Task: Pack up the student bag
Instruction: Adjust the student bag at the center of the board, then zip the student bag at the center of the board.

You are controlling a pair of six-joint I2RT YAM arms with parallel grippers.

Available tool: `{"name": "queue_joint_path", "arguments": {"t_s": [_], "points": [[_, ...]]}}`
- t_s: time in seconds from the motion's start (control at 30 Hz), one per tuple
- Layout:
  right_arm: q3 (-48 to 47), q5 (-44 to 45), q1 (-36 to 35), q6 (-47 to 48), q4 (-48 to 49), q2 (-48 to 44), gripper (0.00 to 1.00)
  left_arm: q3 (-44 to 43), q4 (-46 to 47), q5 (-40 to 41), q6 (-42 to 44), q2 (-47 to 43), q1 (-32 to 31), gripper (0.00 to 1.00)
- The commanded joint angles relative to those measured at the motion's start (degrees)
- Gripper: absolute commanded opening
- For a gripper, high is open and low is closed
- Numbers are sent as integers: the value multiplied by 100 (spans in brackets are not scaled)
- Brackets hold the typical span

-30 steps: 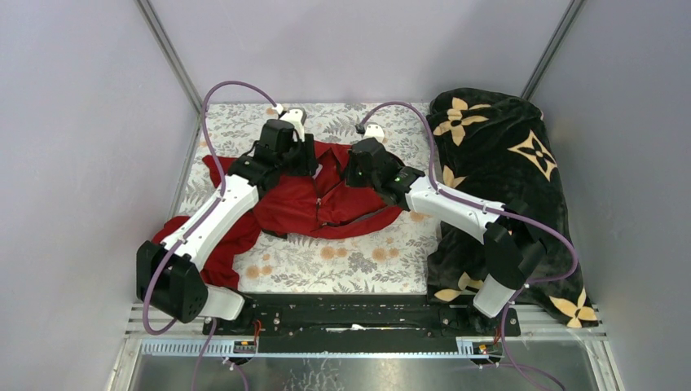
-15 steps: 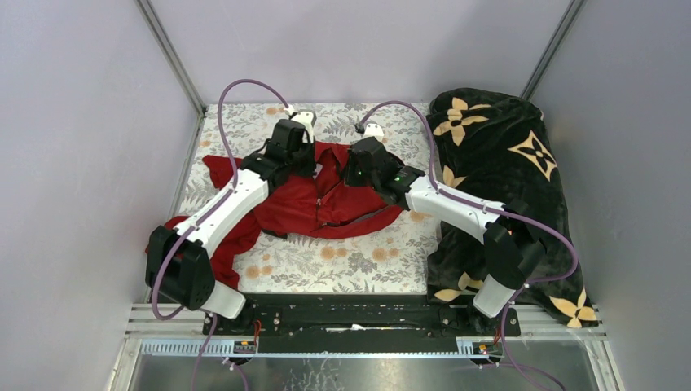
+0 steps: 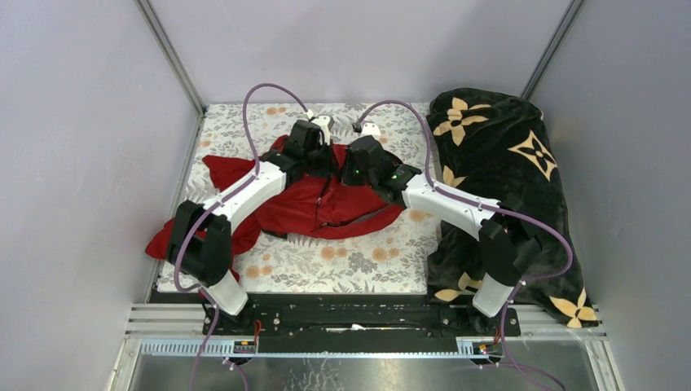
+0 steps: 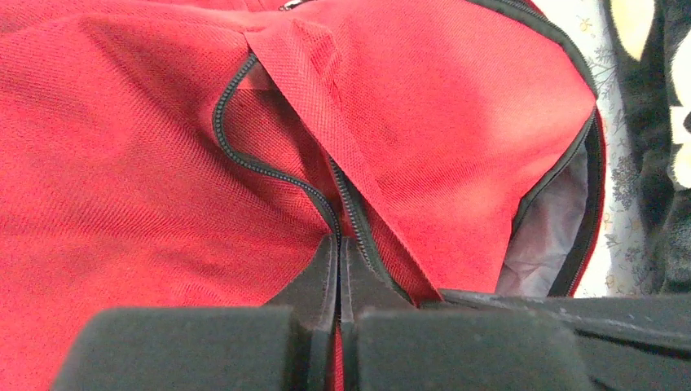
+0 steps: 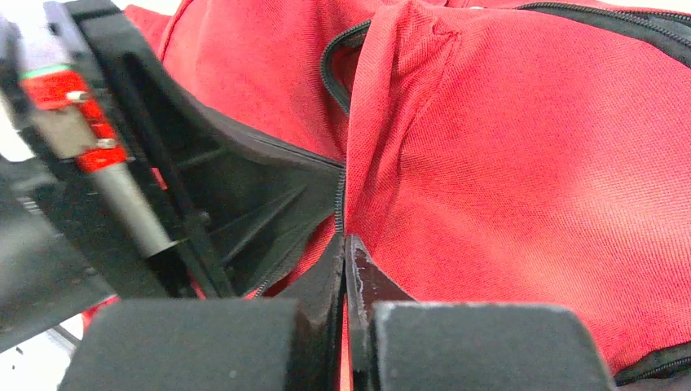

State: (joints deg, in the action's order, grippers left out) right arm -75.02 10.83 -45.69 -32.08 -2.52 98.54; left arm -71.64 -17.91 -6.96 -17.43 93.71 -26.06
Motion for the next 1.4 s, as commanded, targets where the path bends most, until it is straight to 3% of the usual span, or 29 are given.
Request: {"name": "queue_joint_path", "arguments": {"t_s": [0.0,0.03,0.13,0.17,0.37,0.53,0.7,0.77,0.87,1.07,1.37], "points": [[-265,-67,3,-45,47,80,0,-207,372,-411,-151,170,-56,0],[-265,-84,7,-51,58,125,0,-225,327,-393,-136,167,-57,3],[-276,-209,38,-130,59,278,0,-357,158,-249,-67,67,-56,29],[-276,-270,47,-163,76,330,0,-400,76,-173,-48,8,-57,33],[-500,-535,115,3,-60,463,2,-546,-270,303,82,-523,-57,40],[-355,-476,172,43,39,-15,30,-441,-659,533,252,-1157,-57,40],[-32,-639,324,223,195,-658,60,328,-1122,956,529,-2032,-149,36],[289,-747,442,141,445,-945,67,605,-1396,991,589,-2422,-236,37],[642,-790,517,-21,556,-1303,68,837,-1809,776,567,-2805,-321,40],[1475,-1407,517,-355,1117,-1623,68,1384,-1813,-69,334,-3103,-469,56],[2397,-2550,452,-197,2074,-1759,60,1889,-1447,-603,208,-2970,-522,59]]}}
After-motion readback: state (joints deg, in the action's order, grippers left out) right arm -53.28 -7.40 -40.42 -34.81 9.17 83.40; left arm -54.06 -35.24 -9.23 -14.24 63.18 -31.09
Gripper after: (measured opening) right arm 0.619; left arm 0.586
